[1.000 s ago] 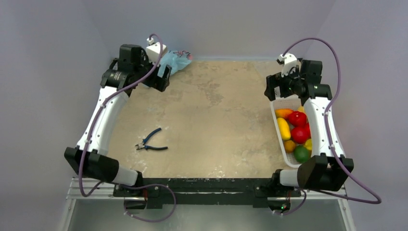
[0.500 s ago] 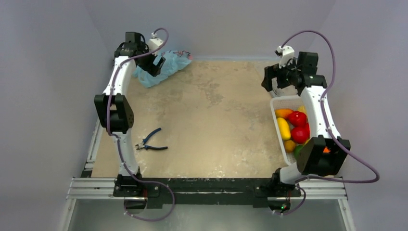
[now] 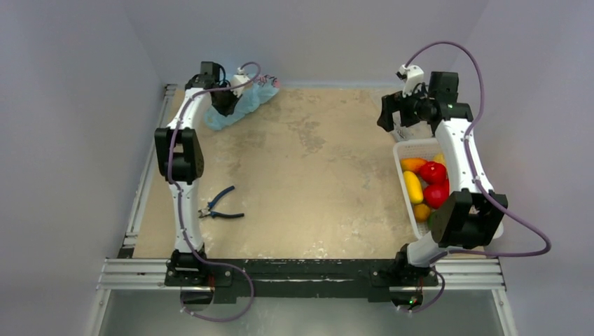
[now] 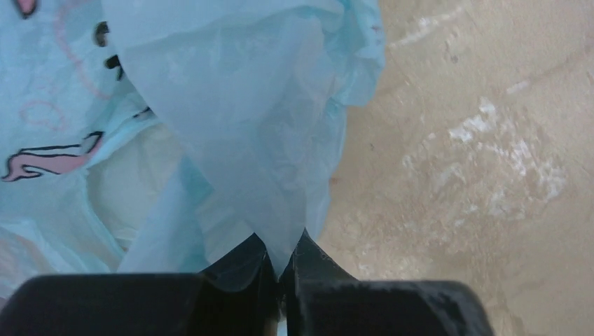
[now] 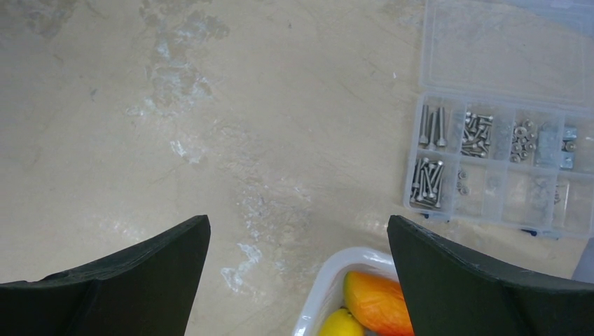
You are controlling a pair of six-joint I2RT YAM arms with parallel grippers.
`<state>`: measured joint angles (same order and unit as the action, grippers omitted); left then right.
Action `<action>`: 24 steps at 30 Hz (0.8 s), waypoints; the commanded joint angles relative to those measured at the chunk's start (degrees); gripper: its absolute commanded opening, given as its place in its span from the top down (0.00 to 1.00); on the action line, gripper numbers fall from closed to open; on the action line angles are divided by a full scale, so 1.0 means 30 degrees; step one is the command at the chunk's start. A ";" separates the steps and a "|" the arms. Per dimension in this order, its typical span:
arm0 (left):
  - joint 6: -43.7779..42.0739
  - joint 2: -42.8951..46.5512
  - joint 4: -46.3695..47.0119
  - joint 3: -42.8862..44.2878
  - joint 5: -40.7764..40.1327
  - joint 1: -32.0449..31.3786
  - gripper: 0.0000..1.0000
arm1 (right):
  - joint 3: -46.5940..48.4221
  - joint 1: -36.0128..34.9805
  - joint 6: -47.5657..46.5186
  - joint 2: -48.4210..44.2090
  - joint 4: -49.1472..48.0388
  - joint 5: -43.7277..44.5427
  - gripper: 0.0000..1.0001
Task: Place the fake fruits into the plastic bag and tie a complex knot
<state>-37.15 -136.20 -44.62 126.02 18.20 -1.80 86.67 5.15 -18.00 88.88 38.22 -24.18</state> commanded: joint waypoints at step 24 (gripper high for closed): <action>-0.8379 2.0937 0.8226 -2.8699 -0.1767 -1.4102 1.00 | -0.4815 -0.7420 0.2263 0.0862 -0.1700 -0.2716 0.01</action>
<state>-56.84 -76.64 -25.12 45.54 16.34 -39.11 72.29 -13.17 -7.31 88.53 34.61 -35.79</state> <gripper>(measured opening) 0.005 0.987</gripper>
